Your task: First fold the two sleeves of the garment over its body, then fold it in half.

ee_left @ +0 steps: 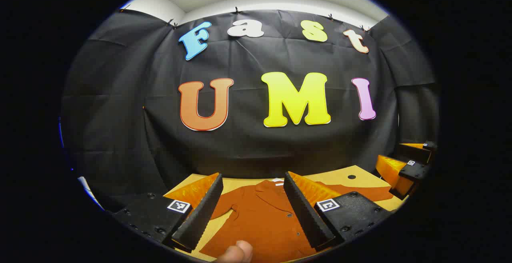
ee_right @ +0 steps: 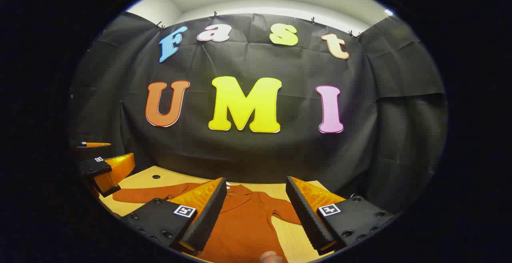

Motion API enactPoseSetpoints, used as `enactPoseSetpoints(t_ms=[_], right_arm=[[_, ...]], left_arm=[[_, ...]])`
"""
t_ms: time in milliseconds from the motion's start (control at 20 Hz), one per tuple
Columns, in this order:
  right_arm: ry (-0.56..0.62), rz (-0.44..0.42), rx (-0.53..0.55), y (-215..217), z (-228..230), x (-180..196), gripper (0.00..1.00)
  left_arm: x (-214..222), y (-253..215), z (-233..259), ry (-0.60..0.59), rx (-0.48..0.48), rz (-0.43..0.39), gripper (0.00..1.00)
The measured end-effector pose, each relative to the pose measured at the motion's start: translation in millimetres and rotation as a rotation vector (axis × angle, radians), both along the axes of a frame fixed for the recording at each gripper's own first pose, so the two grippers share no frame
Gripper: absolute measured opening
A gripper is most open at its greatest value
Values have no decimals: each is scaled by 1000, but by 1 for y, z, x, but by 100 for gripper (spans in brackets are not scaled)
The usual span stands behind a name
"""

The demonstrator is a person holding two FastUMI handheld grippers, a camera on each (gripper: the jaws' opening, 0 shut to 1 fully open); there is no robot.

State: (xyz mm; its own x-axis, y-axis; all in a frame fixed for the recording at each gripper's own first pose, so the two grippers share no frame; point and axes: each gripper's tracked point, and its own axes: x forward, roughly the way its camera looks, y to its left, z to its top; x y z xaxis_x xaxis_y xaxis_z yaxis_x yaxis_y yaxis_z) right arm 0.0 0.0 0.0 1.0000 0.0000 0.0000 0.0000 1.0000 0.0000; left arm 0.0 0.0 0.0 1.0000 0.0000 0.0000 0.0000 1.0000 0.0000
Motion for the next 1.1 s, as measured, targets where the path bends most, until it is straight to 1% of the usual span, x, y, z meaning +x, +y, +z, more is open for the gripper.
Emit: enactPoseSetpoints(t_ms=[200,500,750,950,1050,1100], right_arm=[[-11,-12,-2,-5,-1,2,95],[0,-5,-27,-5,-7,0,95],[0,-1,-26,-5,-6,-3,94],[-2,-23,-27,-15,-7,4,95],[-5,-58,-31,-30,-9,13,94],[-10,-77,-38,-40,-9,20,93]], left_arm=[[4,1,-5,18,1,11,98],[3,-8,-5,15,-5,-15,99],[2,-14,-6,17,16,-28,98],[2,-19,-9,24,27,-36,99],[3,-24,-11,32,16,-47,99],[4,-28,-12,39,-2,-66,99]])
